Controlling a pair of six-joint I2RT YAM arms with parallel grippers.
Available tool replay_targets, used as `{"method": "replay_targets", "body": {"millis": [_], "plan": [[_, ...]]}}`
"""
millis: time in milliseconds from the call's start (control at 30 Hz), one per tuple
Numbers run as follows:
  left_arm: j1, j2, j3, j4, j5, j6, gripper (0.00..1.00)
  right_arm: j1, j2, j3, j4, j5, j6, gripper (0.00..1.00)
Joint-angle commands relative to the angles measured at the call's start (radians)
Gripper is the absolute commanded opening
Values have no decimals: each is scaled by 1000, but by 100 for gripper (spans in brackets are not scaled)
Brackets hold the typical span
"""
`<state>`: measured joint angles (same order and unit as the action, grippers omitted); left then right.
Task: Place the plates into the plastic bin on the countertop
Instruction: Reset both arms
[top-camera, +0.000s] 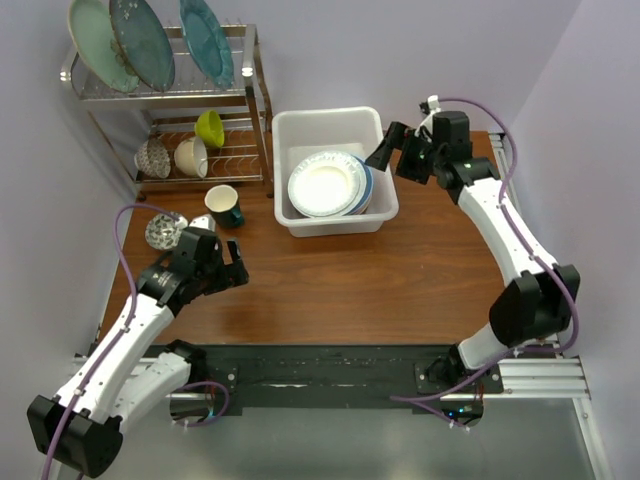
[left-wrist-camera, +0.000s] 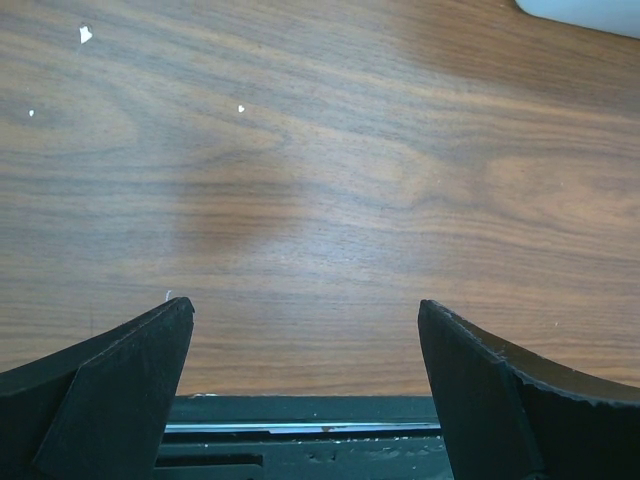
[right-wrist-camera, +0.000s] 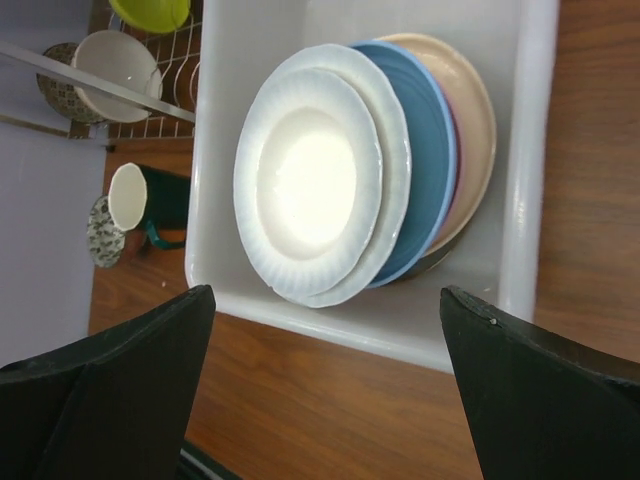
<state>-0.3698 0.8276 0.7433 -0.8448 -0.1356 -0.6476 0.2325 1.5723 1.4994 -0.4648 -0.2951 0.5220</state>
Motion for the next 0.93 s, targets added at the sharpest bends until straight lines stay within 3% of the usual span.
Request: {"method": "replay_targets", "body": {"millis": [0,433,733,900], "plan": [[-4,5,62,36,10,54,100,-4,-126,-36,-80,115,-120,99],[-4,8,125,41,4,75,100,-4,-365,-338,-216,306,-185,99],[-4,-19,156,70,40,109,100,-4,-595,-622,-138,577,-117,99],[-4,-18,169,110,67,146,100,-2,-640,-702,-97,634,-132,99]]}}
